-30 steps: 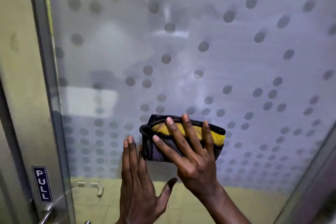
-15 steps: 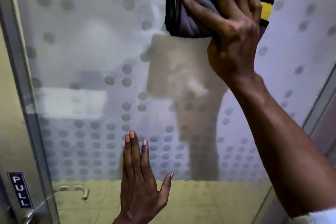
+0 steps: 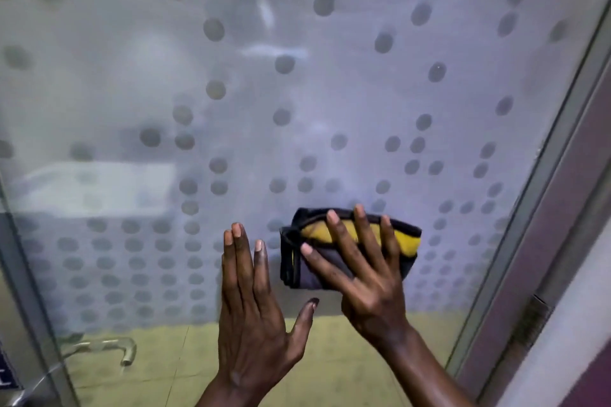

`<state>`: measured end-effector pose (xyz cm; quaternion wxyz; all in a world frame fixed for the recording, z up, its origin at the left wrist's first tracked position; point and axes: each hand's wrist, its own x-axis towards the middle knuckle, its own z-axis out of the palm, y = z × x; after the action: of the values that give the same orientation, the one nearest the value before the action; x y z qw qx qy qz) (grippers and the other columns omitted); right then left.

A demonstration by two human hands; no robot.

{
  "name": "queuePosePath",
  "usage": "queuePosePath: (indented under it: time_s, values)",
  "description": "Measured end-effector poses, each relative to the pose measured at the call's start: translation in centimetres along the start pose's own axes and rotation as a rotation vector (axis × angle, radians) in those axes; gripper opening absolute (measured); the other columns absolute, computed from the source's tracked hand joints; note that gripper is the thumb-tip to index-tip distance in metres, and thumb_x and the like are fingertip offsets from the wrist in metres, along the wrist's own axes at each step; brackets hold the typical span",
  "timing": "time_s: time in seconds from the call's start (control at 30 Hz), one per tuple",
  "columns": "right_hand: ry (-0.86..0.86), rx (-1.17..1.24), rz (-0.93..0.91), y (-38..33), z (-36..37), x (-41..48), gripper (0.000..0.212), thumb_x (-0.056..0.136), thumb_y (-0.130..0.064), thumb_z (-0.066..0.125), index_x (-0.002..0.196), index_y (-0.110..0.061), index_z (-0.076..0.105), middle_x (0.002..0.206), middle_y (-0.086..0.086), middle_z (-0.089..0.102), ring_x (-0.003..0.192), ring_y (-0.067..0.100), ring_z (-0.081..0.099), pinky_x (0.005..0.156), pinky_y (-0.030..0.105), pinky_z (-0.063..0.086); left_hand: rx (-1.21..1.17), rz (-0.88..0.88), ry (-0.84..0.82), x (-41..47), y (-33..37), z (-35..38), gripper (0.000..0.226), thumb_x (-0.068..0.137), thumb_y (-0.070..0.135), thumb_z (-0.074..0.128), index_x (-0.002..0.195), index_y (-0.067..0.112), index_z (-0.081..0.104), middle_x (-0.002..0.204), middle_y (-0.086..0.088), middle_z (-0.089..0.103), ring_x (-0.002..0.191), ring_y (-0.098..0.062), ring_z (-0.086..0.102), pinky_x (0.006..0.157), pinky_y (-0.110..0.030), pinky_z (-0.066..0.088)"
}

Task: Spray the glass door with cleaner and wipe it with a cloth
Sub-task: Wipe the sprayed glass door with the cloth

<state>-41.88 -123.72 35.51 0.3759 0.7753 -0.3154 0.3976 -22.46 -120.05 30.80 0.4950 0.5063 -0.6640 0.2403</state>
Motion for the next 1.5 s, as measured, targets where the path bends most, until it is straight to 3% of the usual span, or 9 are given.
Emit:
queuePosePath:
  time_s: [0.17, 0.27, 0.37, 0.57, 0.77, 1.03, 1.13, 1.33, 1.5]
  values:
    - [0.004, -0.055, 0.024, 1.7, -0.8, -0.8, 0.056, 0.114, -0.004, 0.035, 0.158, -0.030, 0.058, 0.169, 0.018, 0.046, 0.160, 0.053, 0.038, 0.126, 0.073, 0.036, -0.017, 0.026, -0.055, -0.4, 1.9, 1.7, 0.123, 0.084, 0.053, 0.087, 0.165, -0.010, 0.019, 0.177, -0.036, 0.010, 0.169, -0.051, 0.007, 0.135, -0.060, 0.020]
    - [0.172, -0.121, 0.095, 5.7, -2.7, 3.8, 0.076, 0.094, 0.018, 0.059, 0.155, -0.027, 0.061, 0.167, 0.020, 0.048, 0.160, 0.053, 0.037, 0.129, 0.072, 0.033, 0.023, 0.008, -0.068, -0.4, 2.2, 2.3, 0.121, 0.088, 0.057, 0.081, 0.166, -0.011, 0.019, 0.178, -0.036, 0.008, 0.169, -0.051, 0.006, 0.131, -0.064, 0.025]
    - [0.290, -0.153, 0.076, 11.2, -5.7, 10.4, 0.068, 0.098, 0.015, 0.071, 0.152, -0.025, 0.065, 0.164, 0.024, 0.052, 0.157, 0.057, 0.041, 0.128, 0.072, 0.034, 0.055, -0.010, -0.079, -0.6, 2.4, 2.5, 0.118, 0.090, 0.061, 0.073, 0.166, -0.012, 0.019, 0.178, -0.035, 0.006, 0.168, -0.051, 0.006, 0.128, -0.067, 0.029]
    - [0.346, -0.129, 0.028, 18.1, -9.0, 18.5, 0.052, 0.112, 0.006, 0.051, 0.150, -0.024, 0.068, 0.162, 0.028, 0.055, 0.154, 0.061, 0.042, 0.130, 0.071, 0.029, 0.049, -0.033, -0.043, -0.5, 4.4, 2.6, 0.107, 0.095, 0.052, 0.066, 0.163, -0.016, 0.020, 0.177, -0.039, 0.006, 0.167, -0.056, 0.007, 0.132, -0.066, 0.024]
    - [0.249, -0.064, 0.007, 15.0, -8.3, 12.7, 0.059, 0.106, 0.016, 0.051, 0.151, -0.019, 0.066, 0.164, 0.029, 0.052, 0.157, 0.057, 0.039, 0.130, 0.073, 0.027, -0.006, 0.064, -0.100, -0.2, 7.6, 4.3, 0.114, 0.090, 0.043, 0.084, 0.165, -0.013, 0.019, 0.177, -0.037, 0.003, 0.168, -0.053, 0.006, 0.136, -0.060, 0.019]
    - [0.024, -0.038, 0.143, 8.9, -3.7, -4.5, 0.083, 0.091, 0.023, 0.058, 0.159, -0.024, 0.056, 0.172, 0.021, 0.041, 0.164, 0.050, 0.030, 0.133, 0.070, 0.026, 0.031, 0.081, -0.086, 0.4, 8.5, 6.3, 0.113, 0.092, 0.047, 0.082, 0.166, -0.010, 0.018, 0.178, -0.037, 0.004, 0.168, -0.052, 0.006, 0.137, -0.059, 0.015]
    - [-0.040, -0.079, 0.139, 8.2, -3.0, -8.1, 0.077, 0.099, 0.018, 0.055, 0.162, -0.026, 0.052, 0.173, 0.020, 0.039, 0.164, 0.050, 0.030, 0.128, 0.073, 0.033, 0.050, 0.099, -0.090, 0.5, 8.2, 6.5, 0.112, 0.092, 0.052, 0.075, 0.166, -0.010, 0.018, 0.178, -0.036, 0.003, 0.168, -0.052, 0.005, 0.138, -0.058, 0.014]
    - [0.020, -0.127, 0.083, 12.2, -5.4, -3.6, 0.074, 0.101, 0.019, 0.048, 0.157, -0.027, 0.059, 0.169, 0.023, 0.044, 0.159, 0.057, 0.034, 0.131, 0.070, 0.031, 0.094, 0.103, -0.094, 0.4, 7.9, 6.4, 0.113, 0.096, 0.056, 0.076, 0.166, -0.013, 0.019, 0.178, -0.036, 0.002, 0.169, -0.051, 0.002, 0.139, -0.056, 0.010]
    - [0.275, -0.204, 0.067, 21.1, -9.7, 7.3, 0.053, 0.108, 0.008, 0.062, 0.151, -0.022, 0.066, 0.160, 0.030, 0.055, 0.150, 0.064, 0.045, 0.129, 0.070, 0.035, 0.108, 0.079, -0.120, 0.3, 8.0, 6.3, 0.114, 0.099, 0.062, 0.068, 0.168, -0.010, 0.014, 0.179, -0.034, -0.003, 0.170, -0.048, -0.002, 0.139, -0.056, 0.011]
